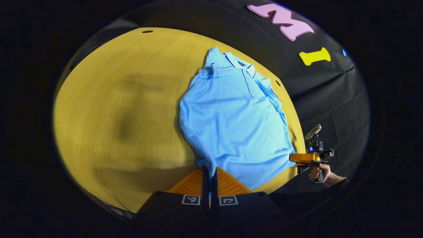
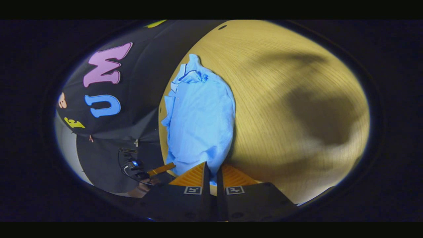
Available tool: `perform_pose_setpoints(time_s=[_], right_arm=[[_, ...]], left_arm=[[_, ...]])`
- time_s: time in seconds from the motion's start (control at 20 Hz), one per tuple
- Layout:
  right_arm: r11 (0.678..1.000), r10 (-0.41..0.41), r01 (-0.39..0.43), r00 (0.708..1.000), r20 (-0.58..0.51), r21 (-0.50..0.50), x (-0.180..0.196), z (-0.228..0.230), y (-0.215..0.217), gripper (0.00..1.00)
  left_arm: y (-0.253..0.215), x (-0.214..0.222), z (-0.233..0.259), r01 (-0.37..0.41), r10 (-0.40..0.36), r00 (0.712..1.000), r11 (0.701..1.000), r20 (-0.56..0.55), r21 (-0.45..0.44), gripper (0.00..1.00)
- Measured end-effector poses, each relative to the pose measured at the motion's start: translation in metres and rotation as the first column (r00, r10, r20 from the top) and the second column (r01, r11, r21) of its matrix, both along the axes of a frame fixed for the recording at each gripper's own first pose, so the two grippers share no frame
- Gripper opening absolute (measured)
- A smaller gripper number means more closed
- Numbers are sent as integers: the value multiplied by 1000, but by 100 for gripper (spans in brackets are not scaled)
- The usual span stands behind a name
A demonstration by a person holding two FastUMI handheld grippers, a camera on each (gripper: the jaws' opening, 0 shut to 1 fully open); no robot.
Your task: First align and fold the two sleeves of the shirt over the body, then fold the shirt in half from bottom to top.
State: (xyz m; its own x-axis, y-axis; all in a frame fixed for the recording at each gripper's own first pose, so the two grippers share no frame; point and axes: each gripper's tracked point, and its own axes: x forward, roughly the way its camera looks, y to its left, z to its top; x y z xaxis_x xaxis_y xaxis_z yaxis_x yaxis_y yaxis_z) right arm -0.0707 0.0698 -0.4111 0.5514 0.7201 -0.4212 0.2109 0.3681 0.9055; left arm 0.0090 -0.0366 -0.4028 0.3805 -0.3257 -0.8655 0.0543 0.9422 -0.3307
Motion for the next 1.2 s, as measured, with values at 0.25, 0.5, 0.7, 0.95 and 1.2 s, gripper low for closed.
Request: perform_pose_setpoints(time_s=[0.25,0.5,0.7,0.95,1.2], right_arm=[[994,-50,40,995,88,102,17,38,-10,6],[990,-85,56,971,223,131,50,88,-23,11],[992,-91,58,942,322,109,80,126,-35,11],[992,-120,96,902,414,79,135,167,-55,11],[983,-158,181,865,475,-2,232,186,-72,11]], left_arm=[[-17,29,35,36,-33,996,999,87,-35,6],[-30,75,74,59,-55,981,998,189,-18,6],[-43,122,115,39,-41,956,999,291,14,6],[-51,191,160,43,-72,920,996,386,82,6],[-51,271,160,-9,-54,901,990,431,142,6]])
